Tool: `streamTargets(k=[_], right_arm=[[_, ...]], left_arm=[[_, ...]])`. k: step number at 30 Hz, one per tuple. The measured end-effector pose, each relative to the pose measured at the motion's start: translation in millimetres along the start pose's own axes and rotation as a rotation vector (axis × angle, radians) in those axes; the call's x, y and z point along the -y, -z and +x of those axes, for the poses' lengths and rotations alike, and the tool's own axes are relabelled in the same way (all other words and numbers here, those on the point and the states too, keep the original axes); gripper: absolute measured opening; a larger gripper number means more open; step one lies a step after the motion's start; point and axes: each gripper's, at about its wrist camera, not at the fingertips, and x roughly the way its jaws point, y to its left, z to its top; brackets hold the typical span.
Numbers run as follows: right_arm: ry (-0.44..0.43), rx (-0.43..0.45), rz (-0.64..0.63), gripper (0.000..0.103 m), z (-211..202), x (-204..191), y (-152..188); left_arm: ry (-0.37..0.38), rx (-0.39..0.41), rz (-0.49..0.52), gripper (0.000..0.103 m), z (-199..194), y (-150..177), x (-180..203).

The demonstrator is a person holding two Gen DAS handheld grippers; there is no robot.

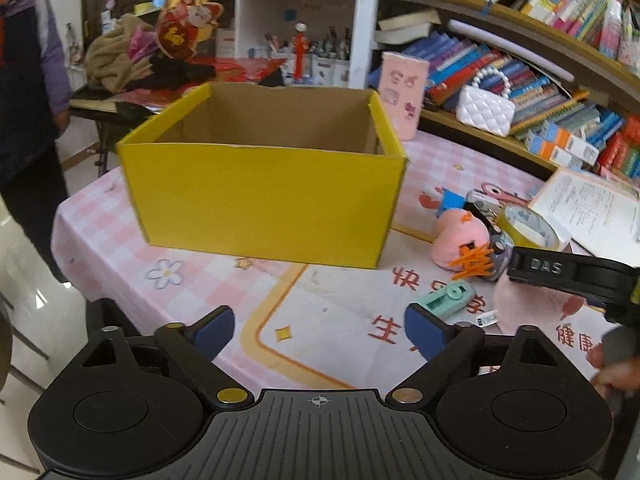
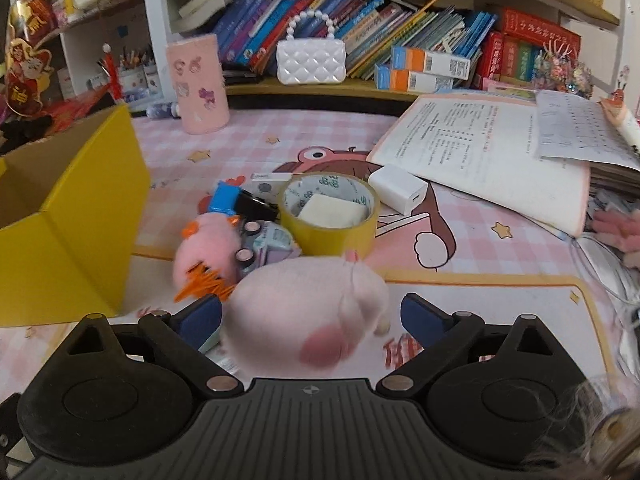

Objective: Organize objects
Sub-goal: 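Grasp the mint-green USB stick with the left tool while the right grasps the pink plush pig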

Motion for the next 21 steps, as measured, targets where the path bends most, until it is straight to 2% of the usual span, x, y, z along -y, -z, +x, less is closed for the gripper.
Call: streamTargets(k=[4, 6, 11, 14, 16, 18, 21], right_arm=[[-0.071, 0.004, -0.009, 0.071, 7.4, 12.2, -2.9], [-0.105, 0.012, -0.033, 0.056, 1.9, 17.8, -2.6], [-0.112, -0.017, -0.002, 0.054, -11.5, 39.7, -2.2], [-0.112, -0.019, 0.0, 0.054, -19.0, 49.6, 0.1], [-0.111, -0.021, -0.003, 0.054, -23.3, 53.2, 2.5], [-0.112, -0.021, -0.006, 0.054, -27.0, 54.8, 4.6], [-0.118, -0.016, -0.004, 0.054, -31.9, 56.0, 5.8]], left_arm=[[0.052, -0.033, 0.029, 0.082, 20.6, -5.3, 17.8], [0.087, -0.05, 0.06, 0.078, 33.7, -8.1, 31.4], [0.171, -0.097, 0.187, 0.058, 66.5, -8.8, 66.5], [0.231, -0.1, 0.297, 0.056, 77.9, -6.5, 85.4], [0.226, -0.103, 0.363, 0.045, 84.1, -5.3, 94.1], [0.231, -0.119, 0.384, 0.033, 91.1, -5.1, 95.4], [0.235, -0.113, 0.367, 0.023, 89.8, -5.6, 90.5]])
